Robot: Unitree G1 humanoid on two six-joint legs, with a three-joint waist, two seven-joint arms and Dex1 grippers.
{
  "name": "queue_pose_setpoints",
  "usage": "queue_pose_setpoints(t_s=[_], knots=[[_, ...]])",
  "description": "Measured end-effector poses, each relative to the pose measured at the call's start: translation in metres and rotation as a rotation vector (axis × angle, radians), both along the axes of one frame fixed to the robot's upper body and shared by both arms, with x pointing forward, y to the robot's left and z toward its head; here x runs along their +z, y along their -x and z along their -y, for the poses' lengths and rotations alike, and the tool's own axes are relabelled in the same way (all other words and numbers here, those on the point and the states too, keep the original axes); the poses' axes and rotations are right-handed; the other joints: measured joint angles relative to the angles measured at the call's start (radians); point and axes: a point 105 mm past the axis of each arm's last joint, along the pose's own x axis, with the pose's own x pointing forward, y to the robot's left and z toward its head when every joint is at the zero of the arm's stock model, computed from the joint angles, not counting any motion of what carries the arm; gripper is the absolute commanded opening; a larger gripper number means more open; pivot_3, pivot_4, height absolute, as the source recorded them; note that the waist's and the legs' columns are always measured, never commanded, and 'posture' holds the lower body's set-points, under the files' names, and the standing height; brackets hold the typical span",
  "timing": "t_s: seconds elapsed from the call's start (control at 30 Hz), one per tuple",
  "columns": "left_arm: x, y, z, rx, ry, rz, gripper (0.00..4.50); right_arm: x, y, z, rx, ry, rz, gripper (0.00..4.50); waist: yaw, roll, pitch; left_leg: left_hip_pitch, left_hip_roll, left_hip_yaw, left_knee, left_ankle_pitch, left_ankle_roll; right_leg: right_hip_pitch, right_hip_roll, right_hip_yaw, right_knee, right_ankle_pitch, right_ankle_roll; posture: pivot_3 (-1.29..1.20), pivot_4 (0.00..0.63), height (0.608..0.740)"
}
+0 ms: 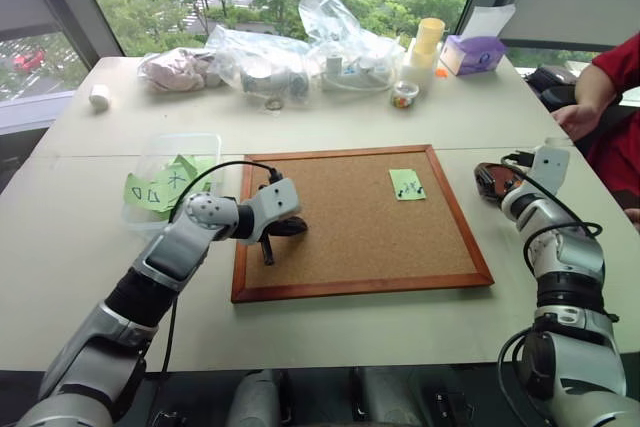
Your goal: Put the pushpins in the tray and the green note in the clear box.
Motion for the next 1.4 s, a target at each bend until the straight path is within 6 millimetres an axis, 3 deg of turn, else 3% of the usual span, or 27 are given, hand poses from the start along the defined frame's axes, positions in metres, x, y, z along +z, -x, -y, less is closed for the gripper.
queue_pose_setpoints(t_s=[0.1, 0.3, 0.53, 0.7, 0.8, 0.87, 1.03, 1.23, 1.33, 1.4], knots=[[0.000, 0.000, 0.000, 0.000, 0.000, 0.000, 0.00, 0.005, 0.001, 0.005, -0.031, -0.007, 0.022, 4.47, 0.000, 0.000, 0.000, 0.000, 0.000, 0.000, 0.000, 0.000, 0.000, 0.000, 0.000, 0.000, 0.000, 0.000, 0.000, 0.00, 0.150, 0.735], [0.000, 0.000, 0.000, 0.001, 0.001, -0.001, 0.00, 0.021, 0.001, 0.013, -0.059, 0.150, 0.043, 4.47, 0.000, 0.000, 0.000, 0.000, 0.000, 0.000, 0.000, 0.000, 0.000, 0.000, 0.000, 0.000, 0.000, 0.000, 0.000, 0.00, 0.150, 0.735], [0.000, 0.000, 0.001, 0.000, 0.004, 0.002, 0.00, 0.020, -0.001, 0.004, -0.006, 0.188, 0.032, 4.47, 0.002, 0.000, 0.000, 0.000, 0.000, 0.000, 0.000, 0.000, 0.000, 0.000, 0.000, 0.000, 0.000, 0.000, 0.000, 0.00, 0.150, 0.735], [0.000, 0.001, 0.000, 0.004, 0.003, 0.003, 0.00, 0.038, 0.018, -0.045, 0.286, 0.178, 0.141, 4.47, 0.003, 0.000, 0.000, 0.000, 0.000, -0.001, -0.001, 0.000, 0.001, 0.000, 0.000, 0.000, 0.000, 0.000, 0.000, 0.00, 0.150, 0.735], [0.000, 0.001, -0.001, 0.007, 0.001, 0.003, 0.00, 0.027, 0.034, -0.086, 0.495, 0.164, 0.121, 4.47, 0.001, 0.000, 0.000, 0.000, 0.000, -0.001, -0.001, -0.003, 0.004, 0.000, 0.000, 0.000, -0.001, 0.000, 0.000, 0.00, 0.150, 0.735], [0.000, 0.000, -0.001, 0.009, 0.002, 0.004, 0.00, 0.020, 0.038, -0.103, 0.558, 0.151, 0.104, 4.47, 0.001, 0.000, 0.000, 0.000, 0.000, -0.001, -0.001, -0.003, 0.005, 0.000, 0.000, 0.000, -0.001, 0.000, 0.000, 0.00, 0.150, 0.735], [0.000, 0.000, 0.001, 0.005, 0.005, 0.003, 0.00, 0.010, 0.036, -0.118, 0.587, 0.149, 0.092, 4.47, 0.004, 0.000, 0.000, 0.000, 0.000, -0.001, -0.001, -0.003, 0.005, 0.000, 0.000, -0.001, -0.001, 0.000, 0.000, 0.00, 0.150, 0.735], [0.000, 0.000, 0.001, 0.006, 0.005, 0.003, 0.00, -0.005, 0.033, -0.118, 0.578, 0.148, 0.059, 4.47, 0.004, 0.000, 0.000, 0.000, 0.000, -0.001, -0.001, -0.003, 0.005, 0.000, 0.000, -0.001, -0.001, 0.000, 0.000, 0.00, 0.150, 0.735], [0.000, 0.000, 0.000, 0.008, 0.004, 0.001, 0.00, -0.011, 0.032, -0.115, 0.572, 0.147, 0.043, 3.79, 0.004, 0.000, 0.000, 0.000, 0.000, -0.001, -0.001, -0.003, 0.005, 0.000, 0.000, -0.001, -0.001, 0.000, 0.000, 0.00, 0.150, 0.735], [0.000, 0.000, 0.000, 0.010, 0.004, 0.000, 0.00, -0.014, 0.028, -0.115, 0.566, 0.147, 0.036, 2.81, 0.004, 0.000, 0.000, 0.000, 0.000, -0.001, -0.001, -0.003, 0.005, 0.000, 0.000, -0.001, -0.001, 0.000, 0.000, 0.00, 0.150, 0.735]])
